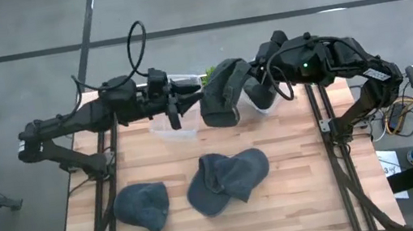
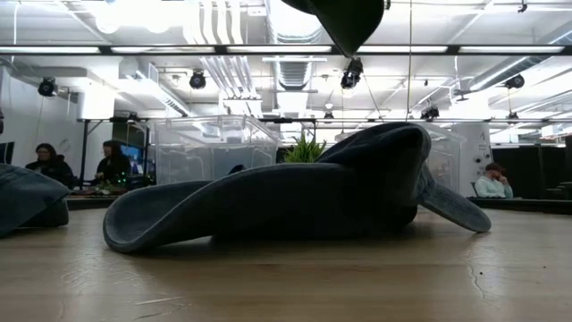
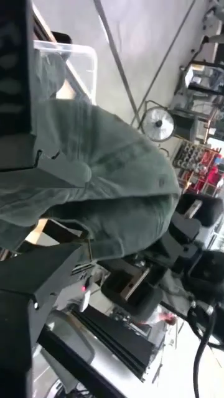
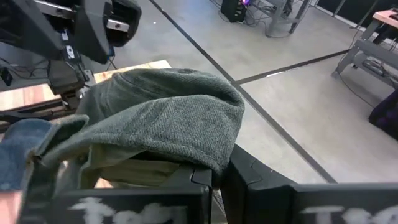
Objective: Pick & Place hat
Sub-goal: Put the green cap in the right transparent bin
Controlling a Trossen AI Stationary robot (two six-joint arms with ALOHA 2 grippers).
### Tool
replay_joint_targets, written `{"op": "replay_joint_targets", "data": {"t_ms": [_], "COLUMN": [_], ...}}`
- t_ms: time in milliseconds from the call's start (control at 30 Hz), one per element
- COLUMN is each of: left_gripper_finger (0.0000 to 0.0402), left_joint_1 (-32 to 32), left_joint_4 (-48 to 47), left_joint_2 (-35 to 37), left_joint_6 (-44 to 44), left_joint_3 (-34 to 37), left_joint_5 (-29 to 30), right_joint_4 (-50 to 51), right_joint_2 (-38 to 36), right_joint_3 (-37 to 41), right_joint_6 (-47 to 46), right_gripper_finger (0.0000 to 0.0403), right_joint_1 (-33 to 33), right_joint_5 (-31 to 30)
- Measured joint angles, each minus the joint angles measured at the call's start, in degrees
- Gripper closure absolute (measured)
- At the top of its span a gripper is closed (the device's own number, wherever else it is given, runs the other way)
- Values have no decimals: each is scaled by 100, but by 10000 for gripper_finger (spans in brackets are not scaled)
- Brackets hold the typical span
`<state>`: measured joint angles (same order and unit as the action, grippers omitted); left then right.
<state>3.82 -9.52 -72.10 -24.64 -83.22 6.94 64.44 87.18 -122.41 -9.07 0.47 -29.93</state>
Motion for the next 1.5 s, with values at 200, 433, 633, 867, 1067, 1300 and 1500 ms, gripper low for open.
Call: {"op": "replay_joint_targets", "data": {"t_ms": [200,433,633,867,1067,1300,1500], "left_gripper_finger": [254,254,254,254,254,254,254], "left_joint_1": [110,111,109,109,122,186,153], "left_joint_4": [64,-75,-1102,-2026,-1950,-1488,-882], "left_joint_2": [5,-41,-46,-179,-214,-188,-181], "left_joint_6": [-15,749,1333,1552,1722,1148,990], "left_joint_3": [-32,-239,-601,-748,-756,-761,-761], "left_joint_5": [-510,-594,-69,686,780,657,81], "right_joint_4": [61,161,169,180,178,289,286], "right_joint_2": [-58,-88,-88,-88,-88,-88,-88], "right_joint_3": [0,0,0,0,0,2,2], "right_joint_6": [-220,-299,-299,-297,-341,-406,-406], "right_gripper_finger": [394,394,394,394,394,394,394], "right_joint_1": [0,0,0,0,-2,-4,-4], "right_joint_5": [2,42,50,57,48,39,39]}}
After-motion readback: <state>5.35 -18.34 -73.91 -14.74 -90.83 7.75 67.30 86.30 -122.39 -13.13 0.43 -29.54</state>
